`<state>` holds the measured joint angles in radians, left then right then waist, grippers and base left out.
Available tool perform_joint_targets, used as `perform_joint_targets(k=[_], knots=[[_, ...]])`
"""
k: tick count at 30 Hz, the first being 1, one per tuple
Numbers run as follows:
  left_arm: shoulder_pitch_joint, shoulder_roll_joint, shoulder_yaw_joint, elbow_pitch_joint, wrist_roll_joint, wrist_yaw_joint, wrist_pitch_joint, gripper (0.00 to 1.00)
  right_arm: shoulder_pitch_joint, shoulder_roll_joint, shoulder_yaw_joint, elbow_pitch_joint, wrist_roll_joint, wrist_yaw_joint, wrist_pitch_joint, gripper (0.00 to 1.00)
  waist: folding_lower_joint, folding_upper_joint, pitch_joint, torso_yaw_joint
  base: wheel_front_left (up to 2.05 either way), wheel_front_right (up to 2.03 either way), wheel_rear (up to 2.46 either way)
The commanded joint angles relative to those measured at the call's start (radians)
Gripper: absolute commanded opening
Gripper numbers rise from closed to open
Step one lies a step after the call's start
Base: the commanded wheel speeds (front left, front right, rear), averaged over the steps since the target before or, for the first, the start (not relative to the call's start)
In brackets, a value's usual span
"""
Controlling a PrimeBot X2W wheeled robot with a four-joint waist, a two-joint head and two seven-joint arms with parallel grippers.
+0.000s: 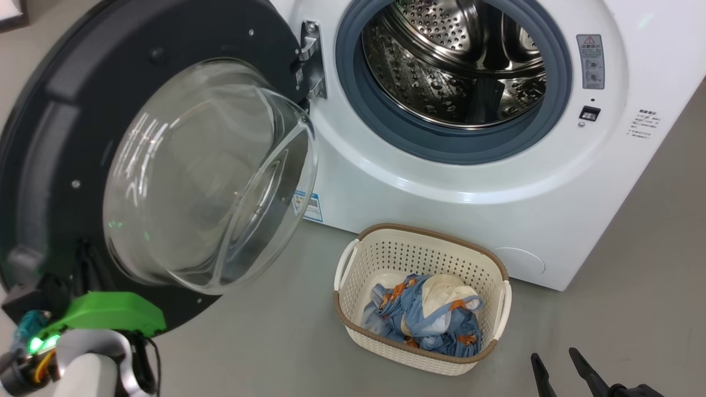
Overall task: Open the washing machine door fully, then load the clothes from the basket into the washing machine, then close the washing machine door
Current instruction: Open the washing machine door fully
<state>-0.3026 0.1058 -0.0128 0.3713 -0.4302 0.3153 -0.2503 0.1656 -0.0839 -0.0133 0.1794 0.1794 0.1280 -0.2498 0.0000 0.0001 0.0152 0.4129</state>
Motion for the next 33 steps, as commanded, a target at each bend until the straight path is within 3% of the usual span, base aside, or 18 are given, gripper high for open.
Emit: perform_joint_targets(k=[1, 9, 18, 20, 22, 23, 24, 25, 33], knots=[[-0.055, 0.041, 0.055, -0.001, 0.019, -0.006, -0.011, 0.00, -0.026, -0.014, 0.026, -0.018, 0.005, 0.003, -0.012, 0.98, 0.0000, -0.0001, -0.003, -0.002, 0.00, 0.00, 0.00], [-0.090, 0.026, 0.127, 0.080, 0.094, -0.063, -0.011, 0.00, -0.020, -0.011, 0.030, -0.011, 0.011, 0.003, -0.012, 0.98, 0.0000, -0.0001, -0.023, -0.007, 0.00, 0.00, 0.00], [0.014, -0.035, 0.181, -0.078, 0.105, -0.115, -0.011, 0.00, -0.024, -0.008, 0.048, -0.009, 0.016, 0.003, -0.012, 1.00, 0.0000, -0.0001, -0.050, -0.044, 0.00, 0.00, 0.00], [0.051, -0.043, 0.187, -0.136, 0.099, -0.122, -0.011, 0.38, -0.026, -0.008, 0.054, -0.011, 0.017, 0.003, -0.012, 1.00, 0.0000, -0.0001, -0.057, -0.060, 0.00, 0.00, 0.00], [0.091, -0.048, 0.185, -0.198, 0.102, -0.119, -0.011, 0.57, -0.027, -0.008, 0.060, -0.014, 0.018, 0.003, -0.012, 1.00, 0.0000, -0.0001, -0.063, -0.079, 0.00, 0.00, 0.00], [0.110, -0.050, 0.182, -0.231, 0.104, -0.115, -0.011, 0.81, -0.027, -0.008, 0.062, -0.015, 0.018, 0.003, -0.012, 1.00, 0.0000, -0.0001, -0.067, -0.089, 0.00, 0.00, 0.00], [0.110, -0.050, 0.182, -0.231, 0.104, -0.115, -0.011, 0.81, -0.027, -0.008, 0.062, -0.015, 0.018, 0.003, -0.012, 1.00, 0.0000, -0.0001, -0.067, -0.089, 0.00, 0.00, 0.00], [0.147, -0.052, 0.168, -0.302, 0.116, -0.108, -0.011, 1.00, -0.025, -0.008, 0.063, -0.018, 0.019, 0.003, -0.012, 1.00, 0.0000, -0.0001, -0.072, -0.110, 0.00, 0.00, 0.00], [0.262, -0.055, 0.071, -0.487, 0.161, -0.124, -0.011, 1.00, -0.028, -0.008, 0.075, -0.038, 0.014, 0.003, -0.012, 1.00, 0.0000, -0.0001, -0.079, -0.202, 0.00, 0.00, 0.00]])
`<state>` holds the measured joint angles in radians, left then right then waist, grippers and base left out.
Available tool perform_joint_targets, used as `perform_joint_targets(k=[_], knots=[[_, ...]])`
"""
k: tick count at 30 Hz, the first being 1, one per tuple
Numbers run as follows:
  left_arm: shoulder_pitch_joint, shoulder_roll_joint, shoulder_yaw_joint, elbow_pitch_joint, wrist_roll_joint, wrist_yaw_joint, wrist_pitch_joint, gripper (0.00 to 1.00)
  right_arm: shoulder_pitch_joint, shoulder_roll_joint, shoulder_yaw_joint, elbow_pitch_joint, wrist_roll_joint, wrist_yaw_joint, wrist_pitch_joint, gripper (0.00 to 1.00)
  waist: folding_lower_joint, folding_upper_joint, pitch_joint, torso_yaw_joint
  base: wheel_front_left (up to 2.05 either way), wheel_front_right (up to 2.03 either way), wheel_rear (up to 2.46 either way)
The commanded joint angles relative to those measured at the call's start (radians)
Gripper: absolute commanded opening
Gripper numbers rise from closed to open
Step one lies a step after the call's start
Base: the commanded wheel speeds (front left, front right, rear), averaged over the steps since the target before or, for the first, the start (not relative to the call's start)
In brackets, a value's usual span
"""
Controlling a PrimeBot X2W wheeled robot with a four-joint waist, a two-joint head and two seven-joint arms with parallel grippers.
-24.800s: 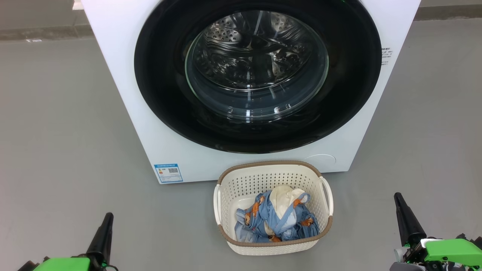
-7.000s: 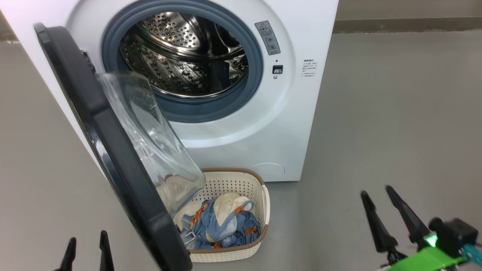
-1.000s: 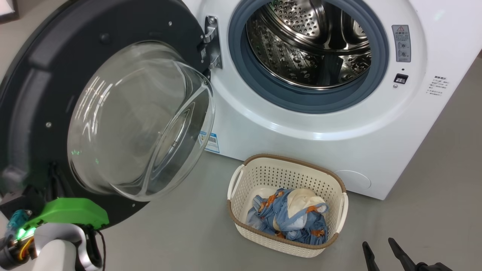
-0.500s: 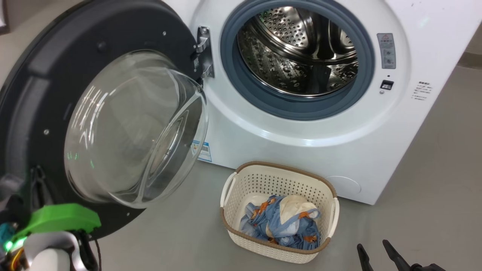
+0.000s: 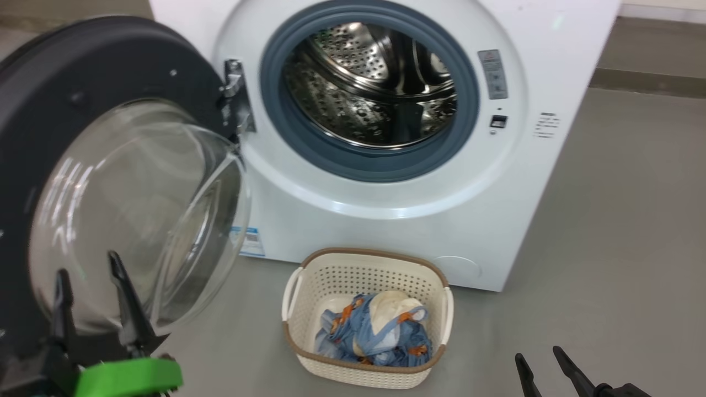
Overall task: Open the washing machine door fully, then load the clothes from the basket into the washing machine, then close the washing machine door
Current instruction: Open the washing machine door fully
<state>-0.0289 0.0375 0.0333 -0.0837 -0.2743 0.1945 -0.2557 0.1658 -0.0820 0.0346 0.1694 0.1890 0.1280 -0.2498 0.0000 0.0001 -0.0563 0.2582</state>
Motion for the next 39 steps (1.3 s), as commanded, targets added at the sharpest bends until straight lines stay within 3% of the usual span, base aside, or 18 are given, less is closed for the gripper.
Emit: perform_joint_targets(k=[1, 9, 19, 29, 39], knots=[[0.006, 0.013, 0.015, -0.048, 0.008, -0.005, -0.006, 1.00, -0.030, -0.009, 0.028, -0.033, 0.003, 0.003, -0.012, 1.00, 0.0000, -0.0001, -0.008, -0.064, 0.00, 0.00, 0.00], [0.115, 0.013, -0.009, -0.099, 0.042, -0.056, -0.006, 1.00, -0.037, -0.013, 0.026, -0.077, -0.006, 0.003, -0.012, 1.00, 0.0000, -0.0001, -0.011, -0.192, 0.00, 0.00, 0.00], [0.210, 0.013, -0.001, -0.021, 0.059, -0.144, -0.006, 1.00, -0.026, -0.019, -0.006, -0.112, -0.015, 0.003, -0.012, 1.00, 0.0000, -0.0001, -0.005, -0.303, 0.00, 0.00, 0.00], [0.218, 0.013, 0.004, 0.043, 0.062, -0.169, -0.006, 1.00, -0.017, -0.017, -0.034, -0.113, -0.015, 0.003, -0.012, 1.00, 0.0000, -0.0001, 0.011, -0.318, 0.00, 0.00, 0.00], [0.201, 0.013, -0.005, 0.073, 0.087, -0.167, -0.006, 1.00, -0.025, -0.019, -0.029, -0.099, -0.018, 0.003, -0.012, 1.00, 0.0000, -0.0001, 0.021, -0.273, 0.00, 0.00, 0.00]])
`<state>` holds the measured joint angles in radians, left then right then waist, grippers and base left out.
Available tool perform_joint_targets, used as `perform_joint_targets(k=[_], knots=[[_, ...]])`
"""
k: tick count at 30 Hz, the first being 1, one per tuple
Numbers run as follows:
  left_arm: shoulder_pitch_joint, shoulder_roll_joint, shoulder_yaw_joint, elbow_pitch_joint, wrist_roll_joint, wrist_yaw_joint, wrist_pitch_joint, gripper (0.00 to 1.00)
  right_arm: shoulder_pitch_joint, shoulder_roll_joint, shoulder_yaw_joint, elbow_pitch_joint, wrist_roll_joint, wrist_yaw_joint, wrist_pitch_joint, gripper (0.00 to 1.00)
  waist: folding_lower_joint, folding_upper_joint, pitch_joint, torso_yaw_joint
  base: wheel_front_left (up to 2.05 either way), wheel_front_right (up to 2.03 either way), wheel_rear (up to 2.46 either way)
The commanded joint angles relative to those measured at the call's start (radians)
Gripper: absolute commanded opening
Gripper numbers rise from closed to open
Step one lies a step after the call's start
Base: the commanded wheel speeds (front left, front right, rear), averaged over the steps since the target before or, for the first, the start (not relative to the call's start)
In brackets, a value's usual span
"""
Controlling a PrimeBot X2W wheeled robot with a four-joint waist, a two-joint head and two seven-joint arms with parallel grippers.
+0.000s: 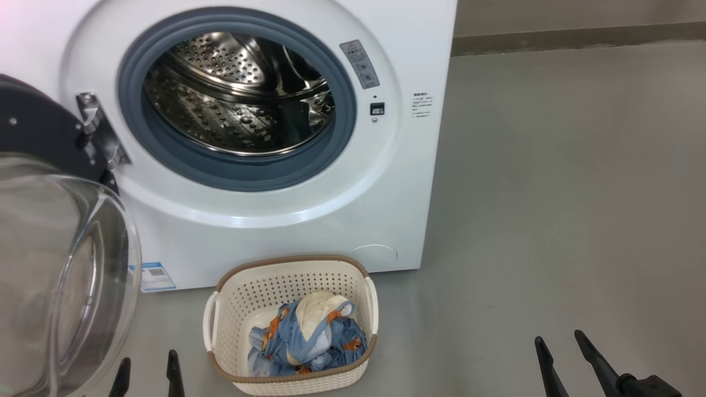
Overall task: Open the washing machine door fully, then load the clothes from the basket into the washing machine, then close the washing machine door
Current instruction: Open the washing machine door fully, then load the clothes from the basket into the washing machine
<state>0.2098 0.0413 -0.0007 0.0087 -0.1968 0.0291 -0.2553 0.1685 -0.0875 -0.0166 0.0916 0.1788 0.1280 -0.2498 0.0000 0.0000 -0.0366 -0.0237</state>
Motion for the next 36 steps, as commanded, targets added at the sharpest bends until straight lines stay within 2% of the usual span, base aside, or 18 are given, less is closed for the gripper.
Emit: perform_joint_targets(k=[1, 11, 24, 36], knots=[[-0.040, 0.009, 0.027, -0.016, 0.010, -0.002, -0.006, 1.00, -0.029, -0.014, 0.023, -0.020, -0.008, 0.003, -0.012, 1.00, 0.0000, 0.0000, 0.001, 0.016, 0.00, 0.00, 0.00], [-0.039, 0.009, 0.015, 0.000, 0.026, 0.001, -0.006, 1.00, -0.037, -0.017, 0.036, -0.007, -0.006, 0.003, -0.012, 1.00, 0.0000, 0.0000, -0.016, 0.067, 0.00, 0.00, 0.00], [-0.029, 0.009, 0.012, 0.031, 0.004, 0.004, -0.006, 1.00, -0.034, -0.020, 0.047, -0.004, -0.002, 0.003, -0.012, 1.00, 0.0000, 0.0000, -0.015, 0.068, 0.05, -0.05, 0.00], [-0.039, 0.009, 0.016, 0.037, -0.002, 0.001, -0.006, 1.00, -0.038, -0.014, 0.044, -0.003, -0.001, 0.003, -0.012, 1.00, 0.0000, 0.0000, -0.007, 0.057, 1.23, -1.23, 0.00]])
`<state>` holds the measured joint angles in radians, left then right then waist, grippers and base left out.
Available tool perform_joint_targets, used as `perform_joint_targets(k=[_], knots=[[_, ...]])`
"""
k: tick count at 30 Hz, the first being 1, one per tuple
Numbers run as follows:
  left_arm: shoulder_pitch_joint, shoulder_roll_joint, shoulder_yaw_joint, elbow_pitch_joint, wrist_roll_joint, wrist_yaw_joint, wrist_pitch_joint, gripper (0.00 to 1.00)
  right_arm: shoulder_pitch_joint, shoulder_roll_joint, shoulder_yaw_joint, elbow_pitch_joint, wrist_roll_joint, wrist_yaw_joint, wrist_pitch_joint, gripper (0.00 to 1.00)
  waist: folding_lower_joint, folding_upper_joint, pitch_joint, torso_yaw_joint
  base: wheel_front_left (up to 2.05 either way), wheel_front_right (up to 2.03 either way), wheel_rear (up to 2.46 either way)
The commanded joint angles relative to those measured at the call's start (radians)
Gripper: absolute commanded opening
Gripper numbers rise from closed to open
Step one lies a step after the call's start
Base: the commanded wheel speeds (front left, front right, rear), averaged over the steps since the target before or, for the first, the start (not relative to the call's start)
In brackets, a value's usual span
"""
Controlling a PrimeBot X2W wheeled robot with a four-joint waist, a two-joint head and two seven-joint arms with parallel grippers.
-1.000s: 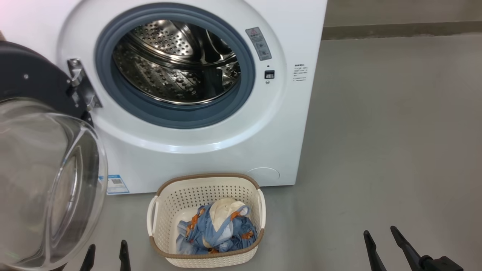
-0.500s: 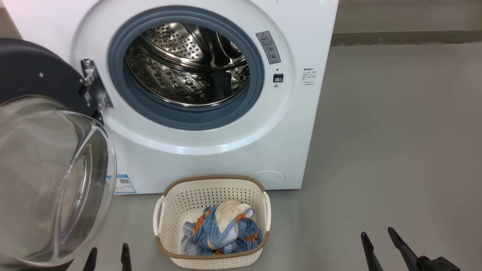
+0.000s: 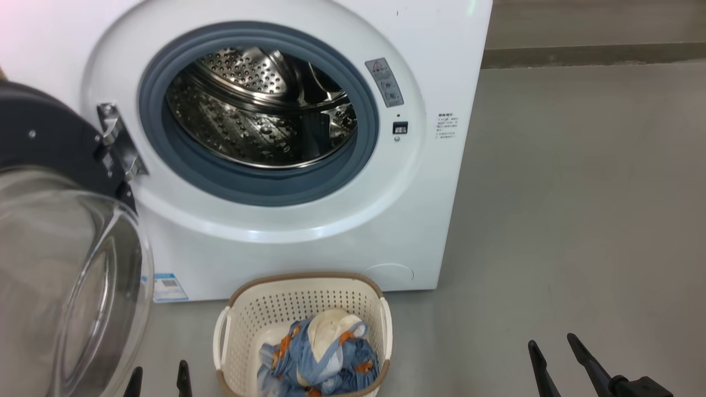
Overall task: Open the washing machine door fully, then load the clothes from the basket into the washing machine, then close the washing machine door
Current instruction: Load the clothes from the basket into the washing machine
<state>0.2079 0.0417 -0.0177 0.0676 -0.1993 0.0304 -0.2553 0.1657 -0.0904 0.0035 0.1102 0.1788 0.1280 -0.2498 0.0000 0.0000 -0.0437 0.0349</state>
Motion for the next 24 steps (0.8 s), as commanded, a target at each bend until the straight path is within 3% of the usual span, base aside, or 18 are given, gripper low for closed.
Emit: perform_joint_targets(k=[1, 12, 24], knots=[[-0.037, 0.009, 0.033, -0.022, 0.000, 0.000, -0.006, 1.00, -0.035, -0.011, 0.024, -0.022, -0.001, 0.003, -0.012, 1.00, 0.0000, 0.0000, 0.000, -0.001, 1.98, -1.98, 0.00], [-0.040, 0.009, 0.022, -0.022, 0.013, 0.004, -0.006, 1.00, -0.034, -0.006, 0.021, -0.022, 0.001, 0.003, -0.012, 1.00, 0.0000, 0.0000, 0.005, 0.000, 1.34, -1.34, 0.00], [-0.034, 0.009, 0.004, -0.032, 0.007, 0.009, -0.006, 1.00, -0.032, -0.008, 0.023, -0.024, 0.000, 0.003, -0.012, 1.00, 0.0000, 0.0000, 0.004, 0.006, 0.14, -0.14, 0.00]])
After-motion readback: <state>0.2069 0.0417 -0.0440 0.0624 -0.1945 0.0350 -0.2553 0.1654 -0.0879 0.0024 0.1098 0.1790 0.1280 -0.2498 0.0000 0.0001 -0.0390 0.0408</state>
